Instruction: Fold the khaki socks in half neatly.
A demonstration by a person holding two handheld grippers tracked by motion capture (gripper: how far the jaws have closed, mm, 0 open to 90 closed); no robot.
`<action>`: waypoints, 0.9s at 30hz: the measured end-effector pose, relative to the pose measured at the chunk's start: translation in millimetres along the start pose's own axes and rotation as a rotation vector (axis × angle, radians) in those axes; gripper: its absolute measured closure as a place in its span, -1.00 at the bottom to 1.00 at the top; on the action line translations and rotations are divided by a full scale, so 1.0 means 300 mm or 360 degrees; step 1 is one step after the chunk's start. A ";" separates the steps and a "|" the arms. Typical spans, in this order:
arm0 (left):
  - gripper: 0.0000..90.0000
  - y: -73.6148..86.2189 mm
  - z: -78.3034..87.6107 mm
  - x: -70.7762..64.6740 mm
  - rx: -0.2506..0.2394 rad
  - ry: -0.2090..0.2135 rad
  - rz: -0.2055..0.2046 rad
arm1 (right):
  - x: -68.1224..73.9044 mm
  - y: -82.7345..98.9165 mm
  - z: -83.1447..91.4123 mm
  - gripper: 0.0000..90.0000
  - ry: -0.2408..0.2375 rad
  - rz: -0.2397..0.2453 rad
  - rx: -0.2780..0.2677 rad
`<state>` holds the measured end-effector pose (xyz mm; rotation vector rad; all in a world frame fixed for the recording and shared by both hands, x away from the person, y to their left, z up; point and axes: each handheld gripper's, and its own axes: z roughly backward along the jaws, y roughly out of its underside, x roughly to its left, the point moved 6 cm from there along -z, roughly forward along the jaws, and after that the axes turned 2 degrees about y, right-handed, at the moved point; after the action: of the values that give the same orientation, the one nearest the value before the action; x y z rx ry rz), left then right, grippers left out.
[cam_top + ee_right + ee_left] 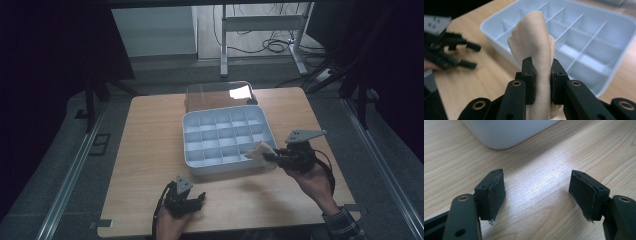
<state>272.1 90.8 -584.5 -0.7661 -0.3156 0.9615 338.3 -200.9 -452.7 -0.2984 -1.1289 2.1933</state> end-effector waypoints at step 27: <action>-0.49 -0.176 -0.043 -0.196 -0.0099 0.0297 -0.0167 | 0.202 0.269 -0.286 0.56 -0.0328 -0.0014 0.0311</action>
<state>279.3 18.2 -551.3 -0.8811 -0.2211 0.7781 296.4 -141.1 -563.2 0.0177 -1.0086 2.3455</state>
